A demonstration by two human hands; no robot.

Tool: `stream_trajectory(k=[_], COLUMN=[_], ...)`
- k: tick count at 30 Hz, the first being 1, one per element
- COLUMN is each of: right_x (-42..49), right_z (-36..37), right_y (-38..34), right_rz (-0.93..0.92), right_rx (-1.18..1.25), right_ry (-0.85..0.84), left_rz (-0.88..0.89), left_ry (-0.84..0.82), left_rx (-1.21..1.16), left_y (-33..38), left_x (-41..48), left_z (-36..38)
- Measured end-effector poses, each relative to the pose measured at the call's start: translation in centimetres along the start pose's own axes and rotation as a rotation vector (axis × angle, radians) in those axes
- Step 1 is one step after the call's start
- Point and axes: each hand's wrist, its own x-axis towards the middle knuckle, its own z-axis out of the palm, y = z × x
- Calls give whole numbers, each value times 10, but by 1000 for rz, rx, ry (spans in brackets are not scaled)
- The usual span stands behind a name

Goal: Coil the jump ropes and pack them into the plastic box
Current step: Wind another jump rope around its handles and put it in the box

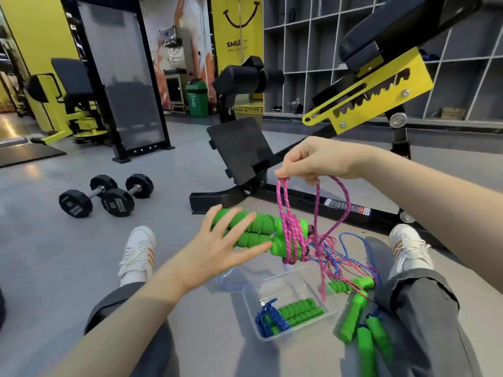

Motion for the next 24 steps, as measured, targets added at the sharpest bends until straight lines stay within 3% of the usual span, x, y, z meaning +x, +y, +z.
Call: stream_trajectory(k=[10, 15, 24], right_x=[-6, -9, -16], right_z=[43, 78, 109], right_y=[73, 80, 78], right_rz=[69, 85, 125], right_rx=[455, 647, 704], right_ry=[295, 319, 399], left_rz=[-168, -233, -421], left_ry=[208, 228, 175], left_rx=[-57, -27, 43], left_y=[1, 2, -3], left_x=[28, 33, 27], left_z=[-9, -8, 6])
